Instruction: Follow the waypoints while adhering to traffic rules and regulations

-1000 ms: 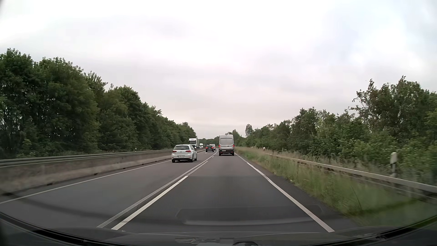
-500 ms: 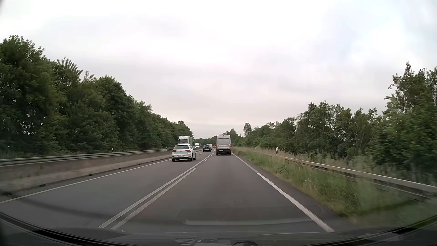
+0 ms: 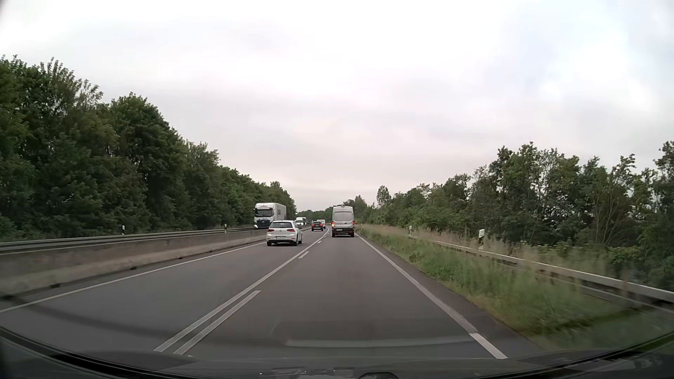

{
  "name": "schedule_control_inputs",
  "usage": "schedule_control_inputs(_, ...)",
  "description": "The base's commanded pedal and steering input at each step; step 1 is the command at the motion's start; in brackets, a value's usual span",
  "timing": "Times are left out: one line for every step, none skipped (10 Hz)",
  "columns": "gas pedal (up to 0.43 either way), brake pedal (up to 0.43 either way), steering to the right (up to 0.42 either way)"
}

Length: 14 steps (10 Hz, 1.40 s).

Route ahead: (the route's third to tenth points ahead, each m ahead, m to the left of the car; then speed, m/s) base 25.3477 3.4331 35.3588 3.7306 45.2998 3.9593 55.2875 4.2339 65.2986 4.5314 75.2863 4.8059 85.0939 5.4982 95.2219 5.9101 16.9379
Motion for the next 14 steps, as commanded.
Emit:
schedule_control_inputs(0.197,0.000,0.000)
schedule_control_inputs(0.197,0.000,0.000)
schedule_control_inputs(0.197,0.000,-0.001)
schedule_control_inputs(0.189,0.000,-0.001)
schedule_control_inputs(0.189,0.000,-0.002)
schedule_control_inputs(0.189,0.000,-0.003)
schedule_control_inputs(0.189,0.000,-0.004)
schedule_control_inputs(0.189,0.000,-0.004)
schedule_control_inputs(0.177,0.000,-0.004)
schedule_control_inputs(0.177,0.000,-0.004)
schedule_control_inputs(0.177,0.000,-0.004)
schedule_control_inputs(0.169,0.000,-0.004)
schedule_control_inputs(0.169,0.000,-0.004)
schedule_control_inputs(0.169,0.000,-0.004)
